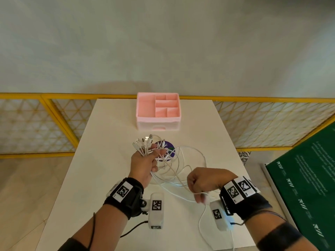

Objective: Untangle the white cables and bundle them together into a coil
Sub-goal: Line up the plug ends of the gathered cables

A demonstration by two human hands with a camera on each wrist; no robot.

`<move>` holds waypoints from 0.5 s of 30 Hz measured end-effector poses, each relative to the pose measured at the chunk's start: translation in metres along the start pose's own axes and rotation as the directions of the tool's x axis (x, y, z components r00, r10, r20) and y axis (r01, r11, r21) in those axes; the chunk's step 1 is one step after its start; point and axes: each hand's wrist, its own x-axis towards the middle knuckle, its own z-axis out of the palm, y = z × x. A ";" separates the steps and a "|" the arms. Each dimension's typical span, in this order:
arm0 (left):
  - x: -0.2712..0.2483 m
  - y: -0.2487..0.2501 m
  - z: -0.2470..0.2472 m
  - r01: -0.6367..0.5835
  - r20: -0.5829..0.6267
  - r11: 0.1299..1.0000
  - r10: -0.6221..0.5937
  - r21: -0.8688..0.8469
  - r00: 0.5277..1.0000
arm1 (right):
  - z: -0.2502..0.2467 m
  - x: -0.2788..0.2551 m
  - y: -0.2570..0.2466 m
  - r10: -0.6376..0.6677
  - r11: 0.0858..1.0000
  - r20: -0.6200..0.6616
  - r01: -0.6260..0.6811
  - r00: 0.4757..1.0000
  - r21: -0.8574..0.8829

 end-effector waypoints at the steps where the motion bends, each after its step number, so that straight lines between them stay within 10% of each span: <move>1: 0.000 -0.001 0.000 -0.002 0.005 1.000 0.002 0.011 1.000 | 0.001 0.004 -0.002 -0.028 0.998 -0.070 0.032 0.997 0.059; 5: -0.007 -0.006 0.007 -0.011 0.027 0.996 0.009 0.083 1.000 | 0.006 0.022 -0.026 -0.144 0.856 -0.331 0.285 0.933 0.431; 10: -0.009 -0.007 0.007 -0.004 -0.020 0.995 0.006 0.100 1.000 | 0.016 0.044 -0.045 -0.189 0.857 -0.545 0.409 0.817 0.315; 15: -0.002 0.000 -0.003 -0.010 -0.072 0.979 0.025 0.205 0.997 | 0.012 0.045 -0.035 -0.205 0.885 -0.552 0.394 0.808 0.249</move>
